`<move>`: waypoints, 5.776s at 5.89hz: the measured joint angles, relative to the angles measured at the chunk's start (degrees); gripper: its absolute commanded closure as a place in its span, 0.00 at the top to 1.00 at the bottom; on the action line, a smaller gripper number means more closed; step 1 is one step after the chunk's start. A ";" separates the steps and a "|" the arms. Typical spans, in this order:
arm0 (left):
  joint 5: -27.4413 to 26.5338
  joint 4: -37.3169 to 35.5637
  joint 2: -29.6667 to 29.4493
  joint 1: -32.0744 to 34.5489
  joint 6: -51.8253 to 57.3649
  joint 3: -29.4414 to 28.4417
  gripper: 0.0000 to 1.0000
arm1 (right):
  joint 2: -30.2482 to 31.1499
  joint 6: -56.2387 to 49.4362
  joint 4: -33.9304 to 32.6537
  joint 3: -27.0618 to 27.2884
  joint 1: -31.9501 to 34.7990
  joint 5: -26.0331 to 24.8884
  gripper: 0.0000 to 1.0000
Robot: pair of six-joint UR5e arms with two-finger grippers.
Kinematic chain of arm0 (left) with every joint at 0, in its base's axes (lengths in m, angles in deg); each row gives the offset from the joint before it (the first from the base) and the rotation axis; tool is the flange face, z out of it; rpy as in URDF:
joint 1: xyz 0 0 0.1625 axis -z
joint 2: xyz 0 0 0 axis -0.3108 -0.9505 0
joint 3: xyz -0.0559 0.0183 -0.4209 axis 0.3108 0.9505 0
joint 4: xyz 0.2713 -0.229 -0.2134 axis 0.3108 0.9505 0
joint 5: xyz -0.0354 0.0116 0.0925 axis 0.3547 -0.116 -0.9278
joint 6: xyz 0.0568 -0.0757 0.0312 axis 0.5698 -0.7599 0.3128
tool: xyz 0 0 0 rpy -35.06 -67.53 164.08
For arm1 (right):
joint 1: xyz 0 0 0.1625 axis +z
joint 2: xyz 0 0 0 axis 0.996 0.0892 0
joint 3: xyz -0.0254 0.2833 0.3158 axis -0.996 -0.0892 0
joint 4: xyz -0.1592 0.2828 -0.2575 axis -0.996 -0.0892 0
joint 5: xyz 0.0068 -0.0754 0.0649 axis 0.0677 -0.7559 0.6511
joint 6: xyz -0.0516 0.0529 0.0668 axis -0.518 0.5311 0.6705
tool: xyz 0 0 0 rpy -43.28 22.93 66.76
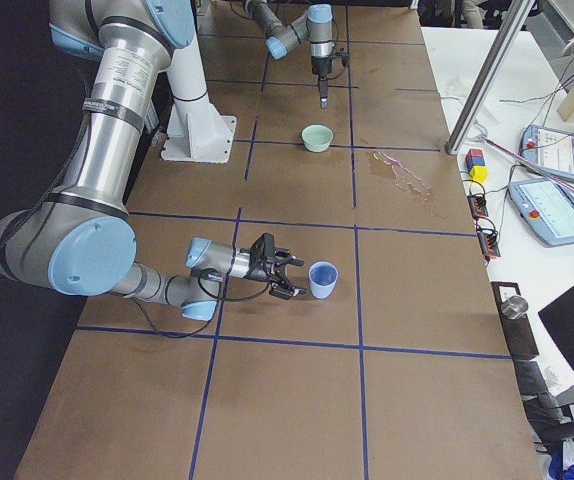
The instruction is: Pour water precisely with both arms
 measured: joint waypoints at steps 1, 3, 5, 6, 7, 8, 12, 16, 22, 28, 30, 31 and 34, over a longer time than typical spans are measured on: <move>0.01 0.00 0.09 0.05 0.00 0.27 1.00 | -0.64 -0.01 0.06 -0.58 -0.03 -0.25 0.99; 0.00 -0.01 0.43 0.08 0.00 0.80 1.00 | -2.94 -0.36 0.30 -3.80 -0.03 -1.63 1.00; -0.04 0.00 0.51 0.26 0.00 1.00 1.00 | -4.16 -0.76 0.41 -4.89 -0.01 -2.20 1.00; -0.02 -0.01 0.55 0.31 0.00 1.18 1.00 | -4.68 -0.80 0.42 -4.96 0.00 -2.24 1.00; -0.05 -0.03 0.58 0.42 0.00 1.43 1.00 | -5.39 -0.81 0.45 -5.02 0.07 -2.25 1.00; -0.07 -0.07 0.60 0.48 0.00 1.58 1.00 | -5.73 -0.79 0.49 -5.06 0.18 -2.25 1.00; -0.07 -0.09 1.29 0.47 0.00 1.89 1.00 | -6.11 -0.31 0.41 -6.64 1.62 -2.21 0.99; -0.07 -0.09 1.48 0.53 0.00 1.95 1.00 | -9.93 -0.87 0.42 -9.84 4.53 -1.26 0.99; -0.22 -0.09 1.44 0.53 0.00 2.20 1.00 | -11.14 -1.42 0.27 -9.92 7.06 0.38 0.52; -0.22 -0.18 1.55 0.59 0.00 2.72 1.00 | -17.16 -16.06 -2.23 -2.65 16.10 12.94 0.06; -0.16 -0.18 1.81 0.62 0.00 3.07 1.00 | -22.50 -18.68 -6.84 1.96 15.95 16.11 0.06; -0.16 -0.18 1.88 0.66 0.00 3.13 1.00 | -25.93 -18.80 -12.51 5.62 14.70 15.78 0.04; -0.08 -0.07 2.16 1.23 0.15 3.17 1.00 | -39.79 -18.78 -29.16 9.83 7.07 9.41 0.05</move>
